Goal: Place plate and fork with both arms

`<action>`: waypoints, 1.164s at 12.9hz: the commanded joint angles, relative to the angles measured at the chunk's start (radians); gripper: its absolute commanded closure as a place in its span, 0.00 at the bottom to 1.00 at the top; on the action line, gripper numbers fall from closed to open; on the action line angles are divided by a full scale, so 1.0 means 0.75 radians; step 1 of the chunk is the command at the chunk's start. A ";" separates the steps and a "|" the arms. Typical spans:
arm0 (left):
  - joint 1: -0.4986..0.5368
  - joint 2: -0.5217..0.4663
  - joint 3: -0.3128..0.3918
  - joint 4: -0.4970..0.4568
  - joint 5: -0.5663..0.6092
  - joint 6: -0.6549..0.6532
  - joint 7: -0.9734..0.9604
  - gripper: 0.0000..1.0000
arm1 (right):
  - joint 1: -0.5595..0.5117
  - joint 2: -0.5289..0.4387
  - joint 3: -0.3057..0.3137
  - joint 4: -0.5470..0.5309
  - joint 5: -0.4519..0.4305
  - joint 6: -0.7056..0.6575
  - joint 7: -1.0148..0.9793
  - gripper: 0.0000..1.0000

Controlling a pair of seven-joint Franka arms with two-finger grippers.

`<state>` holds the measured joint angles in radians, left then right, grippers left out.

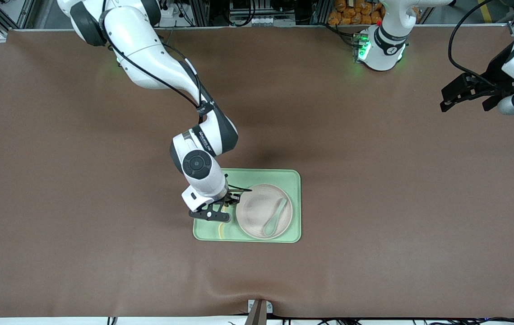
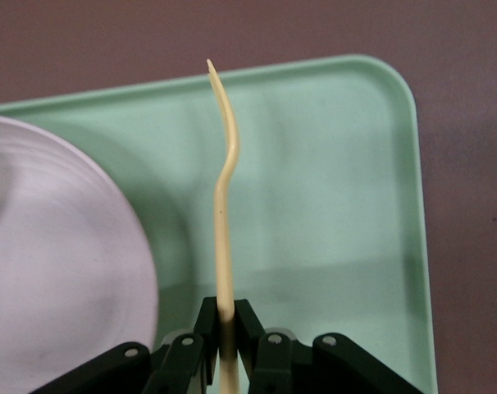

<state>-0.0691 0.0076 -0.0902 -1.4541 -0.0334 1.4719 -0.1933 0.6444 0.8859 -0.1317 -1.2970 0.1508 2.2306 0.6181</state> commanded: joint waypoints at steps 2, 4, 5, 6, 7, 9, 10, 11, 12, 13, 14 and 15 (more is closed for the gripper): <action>-0.006 -0.018 -0.002 0.002 0.022 -0.023 0.014 0.00 | -0.012 -0.060 0.018 -0.093 -0.025 -0.012 0.012 0.07; -0.002 -0.018 -0.005 0.002 0.024 -0.028 0.016 0.00 | -0.021 -0.089 0.014 -0.085 -0.023 -0.017 0.027 0.00; 0.000 -0.018 -0.002 0.002 0.024 -0.028 0.016 0.00 | -0.065 -0.115 0.016 -0.091 -0.025 -0.025 -0.012 0.00; 0.000 -0.018 -0.002 0.002 0.024 -0.028 0.014 0.00 | -0.100 -0.150 0.016 -0.093 -0.023 -0.065 -0.107 0.00; -0.002 -0.018 0.000 0.002 0.024 -0.028 0.016 0.00 | -0.147 -0.197 0.016 -0.095 -0.023 -0.139 -0.224 0.00; -0.004 -0.020 0.000 0.002 0.022 -0.028 0.016 0.00 | -0.247 -0.328 0.016 -0.146 -0.025 -0.258 -0.384 0.00; -0.004 -0.018 0.000 0.002 0.024 -0.028 0.016 0.00 | -0.288 -0.417 0.016 -0.235 -0.025 -0.256 -0.461 0.00; -0.002 -0.020 0.000 0.002 0.022 -0.028 0.016 0.00 | -0.325 -0.507 0.016 -0.323 -0.025 -0.254 -0.537 0.00; -0.002 -0.020 0.000 0.002 0.022 -0.028 0.016 0.00 | -0.380 -0.595 0.016 -0.399 -0.025 -0.268 -0.627 0.00; -0.002 -0.020 -0.002 0.002 0.022 -0.030 0.016 0.00 | -0.439 -0.687 0.016 -0.475 -0.025 -0.294 -0.739 0.00; -0.002 -0.020 -0.002 0.002 0.022 -0.032 0.014 0.00 | -0.511 -0.783 0.016 -0.520 -0.025 -0.382 -0.850 0.00; -0.002 -0.020 -0.002 0.002 0.022 -0.032 0.014 0.00 | -0.574 -0.865 0.014 -0.521 -0.027 -0.518 -0.907 0.00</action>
<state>-0.0705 0.0074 -0.0899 -1.4527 -0.0334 1.4653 -0.1933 0.3003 0.4133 -0.1462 -1.5605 0.1418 1.9325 0.0339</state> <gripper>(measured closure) 0.000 0.000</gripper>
